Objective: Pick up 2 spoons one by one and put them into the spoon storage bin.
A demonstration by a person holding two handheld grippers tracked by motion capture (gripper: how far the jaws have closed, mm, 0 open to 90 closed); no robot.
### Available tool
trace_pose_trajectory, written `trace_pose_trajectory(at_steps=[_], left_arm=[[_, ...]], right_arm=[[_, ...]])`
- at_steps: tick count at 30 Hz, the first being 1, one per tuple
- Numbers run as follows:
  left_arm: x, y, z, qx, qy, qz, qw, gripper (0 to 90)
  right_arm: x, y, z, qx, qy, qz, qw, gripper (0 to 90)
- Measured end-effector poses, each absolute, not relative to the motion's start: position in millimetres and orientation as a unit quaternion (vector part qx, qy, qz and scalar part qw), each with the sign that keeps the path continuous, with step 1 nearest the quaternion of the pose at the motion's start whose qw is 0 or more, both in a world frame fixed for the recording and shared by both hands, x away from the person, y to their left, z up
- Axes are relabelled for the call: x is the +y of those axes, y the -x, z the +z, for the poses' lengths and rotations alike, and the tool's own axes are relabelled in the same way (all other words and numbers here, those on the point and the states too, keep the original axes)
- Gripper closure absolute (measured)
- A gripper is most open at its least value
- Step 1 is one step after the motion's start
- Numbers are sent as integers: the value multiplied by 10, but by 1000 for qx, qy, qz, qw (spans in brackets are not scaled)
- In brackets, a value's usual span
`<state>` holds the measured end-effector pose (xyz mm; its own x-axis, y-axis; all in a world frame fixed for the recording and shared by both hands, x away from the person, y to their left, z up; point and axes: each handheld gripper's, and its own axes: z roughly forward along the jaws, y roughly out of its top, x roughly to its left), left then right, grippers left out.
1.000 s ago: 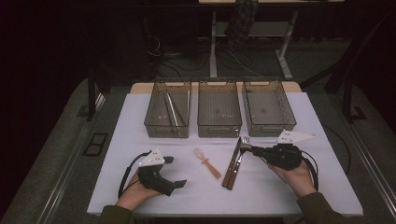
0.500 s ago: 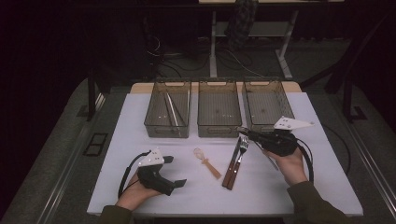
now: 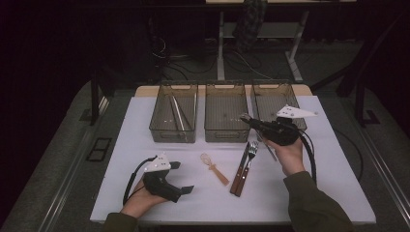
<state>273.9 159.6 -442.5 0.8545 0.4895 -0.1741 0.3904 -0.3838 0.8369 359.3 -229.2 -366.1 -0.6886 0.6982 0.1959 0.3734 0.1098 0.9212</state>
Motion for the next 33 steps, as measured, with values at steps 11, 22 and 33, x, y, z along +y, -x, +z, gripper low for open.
trace_pose_trajectory(at_steps=[11,22,33], left_arm=[[1594,-2739,-4424,263,-830,49,489,0],[1591,-2737,-4416,258,-830,46,492,0],[1612,-2738,-4394,260,-823,42,503,0]], right_arm=[[-2086,-3960,-3466,733,-379,543,156,882],[-1754,-4367,-3309,737,-389,528,162,882],[-1549,-4689,-3385,735,-413,511,170,882]])
